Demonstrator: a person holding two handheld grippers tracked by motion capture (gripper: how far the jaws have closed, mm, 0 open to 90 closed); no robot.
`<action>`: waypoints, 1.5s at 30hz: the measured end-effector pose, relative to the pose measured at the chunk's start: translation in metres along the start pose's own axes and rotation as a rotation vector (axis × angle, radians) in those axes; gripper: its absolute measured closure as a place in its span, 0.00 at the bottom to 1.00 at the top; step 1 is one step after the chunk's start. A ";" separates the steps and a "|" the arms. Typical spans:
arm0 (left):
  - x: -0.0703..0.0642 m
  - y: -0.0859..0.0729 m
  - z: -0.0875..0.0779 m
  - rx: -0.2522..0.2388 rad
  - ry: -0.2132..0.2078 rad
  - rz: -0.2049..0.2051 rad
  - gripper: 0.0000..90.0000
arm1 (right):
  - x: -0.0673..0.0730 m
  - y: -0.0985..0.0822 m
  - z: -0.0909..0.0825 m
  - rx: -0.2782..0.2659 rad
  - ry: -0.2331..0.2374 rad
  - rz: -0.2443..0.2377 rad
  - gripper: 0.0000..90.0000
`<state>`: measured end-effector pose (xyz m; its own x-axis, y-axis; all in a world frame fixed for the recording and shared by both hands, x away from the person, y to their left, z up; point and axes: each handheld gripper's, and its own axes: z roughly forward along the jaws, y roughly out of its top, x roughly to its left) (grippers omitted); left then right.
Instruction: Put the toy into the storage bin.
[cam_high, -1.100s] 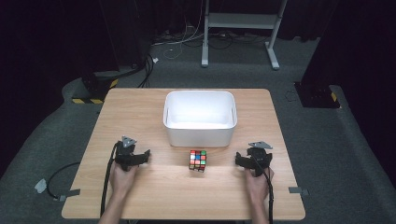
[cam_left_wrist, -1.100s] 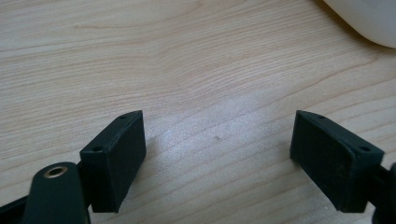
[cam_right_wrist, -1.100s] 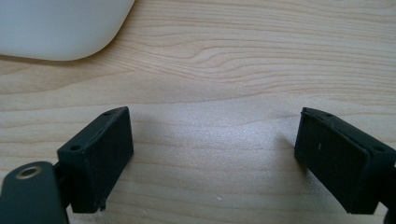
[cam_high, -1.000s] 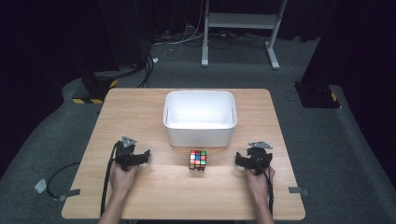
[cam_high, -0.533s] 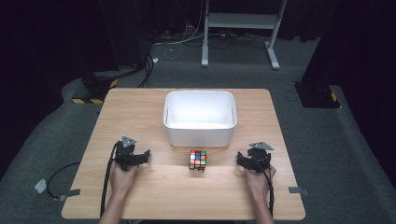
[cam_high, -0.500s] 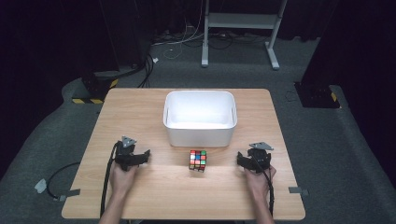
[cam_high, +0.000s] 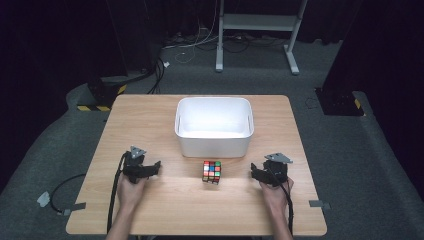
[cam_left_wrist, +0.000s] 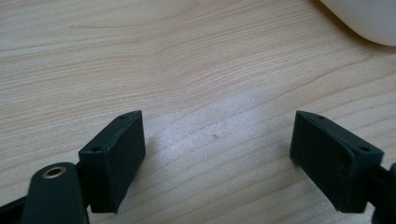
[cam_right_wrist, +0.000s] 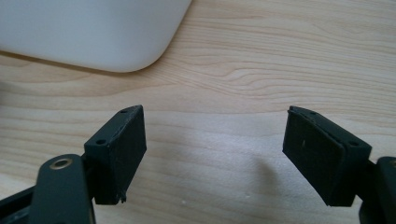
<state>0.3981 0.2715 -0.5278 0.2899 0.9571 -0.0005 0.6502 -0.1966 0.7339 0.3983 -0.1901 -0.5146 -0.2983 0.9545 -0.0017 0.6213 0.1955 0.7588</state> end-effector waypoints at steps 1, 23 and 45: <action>0.000 0.000 0.000 0.000 0.000 0.000 0.20 | 0.002 0.000 -0.001 0.001 0.008 -0.006 0.24; 0.000 0.000 0.000 -0.001 -0.002 0.000 0.20 | 0.017 -0.013 -0.014 -0.029 0.111 -0.024 0.22; 0.001 0.000 0.000 0.000 -0.007 0.001 0.20 | 0.053 -0.020 -0.035 -0.055 0.222 -0.105 0.14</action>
<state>0.3980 0.2721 -0.5277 0.2954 0.9554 -0.0043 0.6502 -0.1977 0.7336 0.3443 -0.1517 -0.5070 -0.5145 0.8557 0.0557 0.5398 0.2728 0.7963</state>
